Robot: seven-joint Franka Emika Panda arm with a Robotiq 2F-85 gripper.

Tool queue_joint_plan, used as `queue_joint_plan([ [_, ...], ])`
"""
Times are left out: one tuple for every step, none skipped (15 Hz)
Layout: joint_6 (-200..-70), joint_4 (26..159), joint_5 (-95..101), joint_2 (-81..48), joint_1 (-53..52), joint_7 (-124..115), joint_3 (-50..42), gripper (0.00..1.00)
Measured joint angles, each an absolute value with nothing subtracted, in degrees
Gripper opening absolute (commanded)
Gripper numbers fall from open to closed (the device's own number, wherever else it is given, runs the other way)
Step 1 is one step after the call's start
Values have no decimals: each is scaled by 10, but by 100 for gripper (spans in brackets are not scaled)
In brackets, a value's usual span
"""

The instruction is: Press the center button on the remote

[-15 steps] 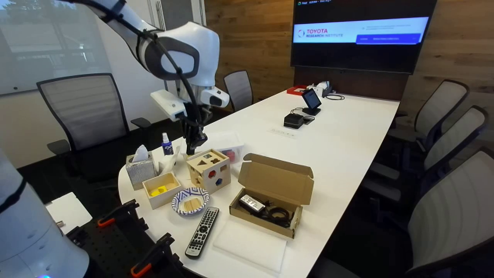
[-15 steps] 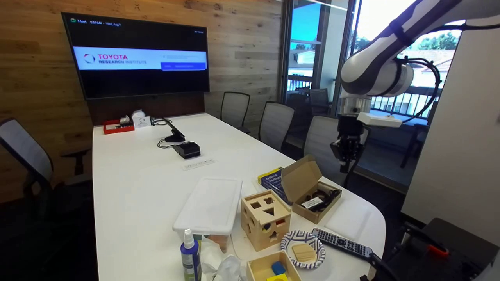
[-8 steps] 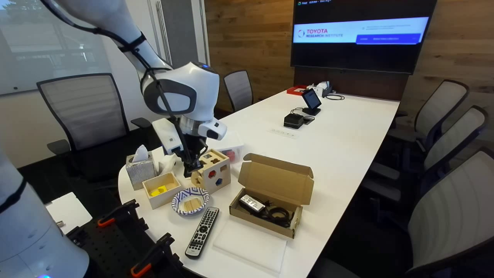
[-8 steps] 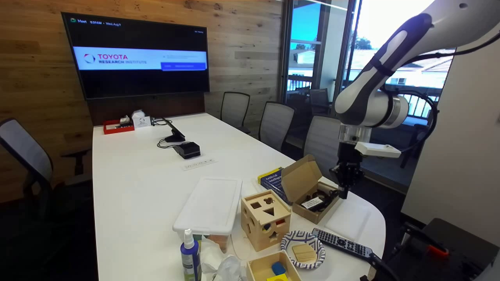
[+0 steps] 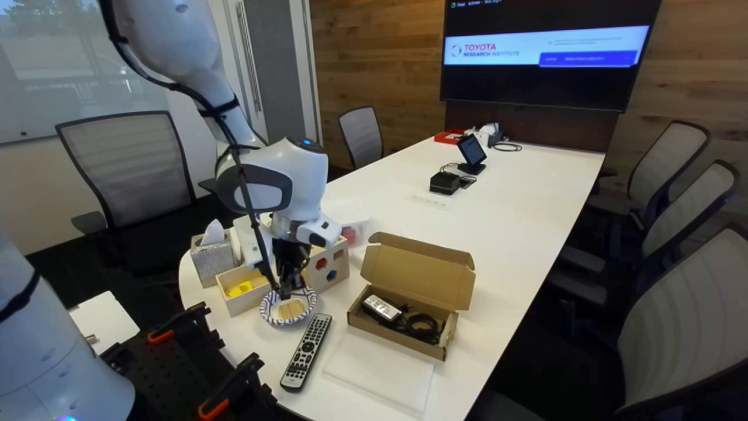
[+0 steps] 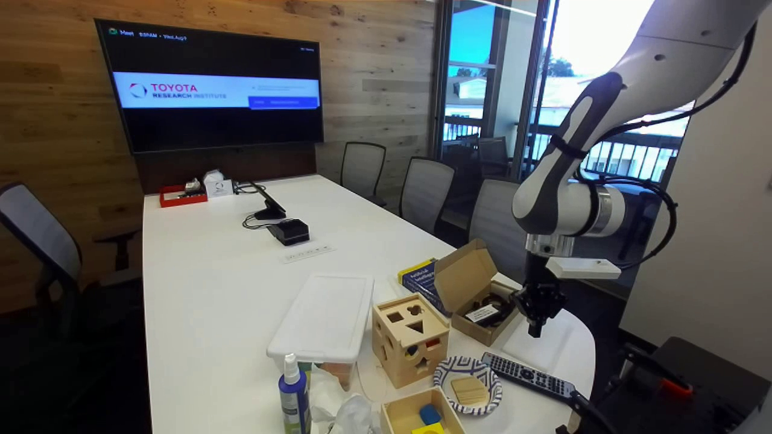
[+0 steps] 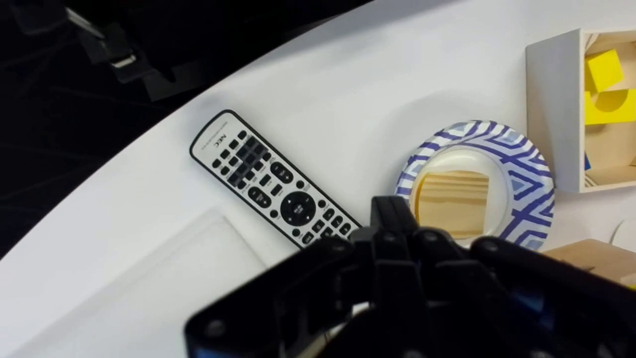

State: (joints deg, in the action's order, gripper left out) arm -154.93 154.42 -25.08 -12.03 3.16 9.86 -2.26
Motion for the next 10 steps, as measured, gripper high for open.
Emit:
queue_joint_plan([
  [-1556,1543,-256,-135,37,99,-16,0],
  [-1563,1542,-260,-149,43,99,-7,0],
  [-1571,1541,-262,-163,49,98,0,0],
  [-1581,1539,-263,-178,54,96,7,0],
  [-1594,1538,-263,-192,59,93,12,0],
  [-1606,1536,-263,-206,64,87,18,0],
  [-1619,1533,-263,-221,71,85,24,0],
  [-1630,1528,-263,-234,77,82,29,0],
  [-1640,1522,-262,-248,84,78,33,0],
  [-1644,1513,-259,-261,91,75,36,0],
])
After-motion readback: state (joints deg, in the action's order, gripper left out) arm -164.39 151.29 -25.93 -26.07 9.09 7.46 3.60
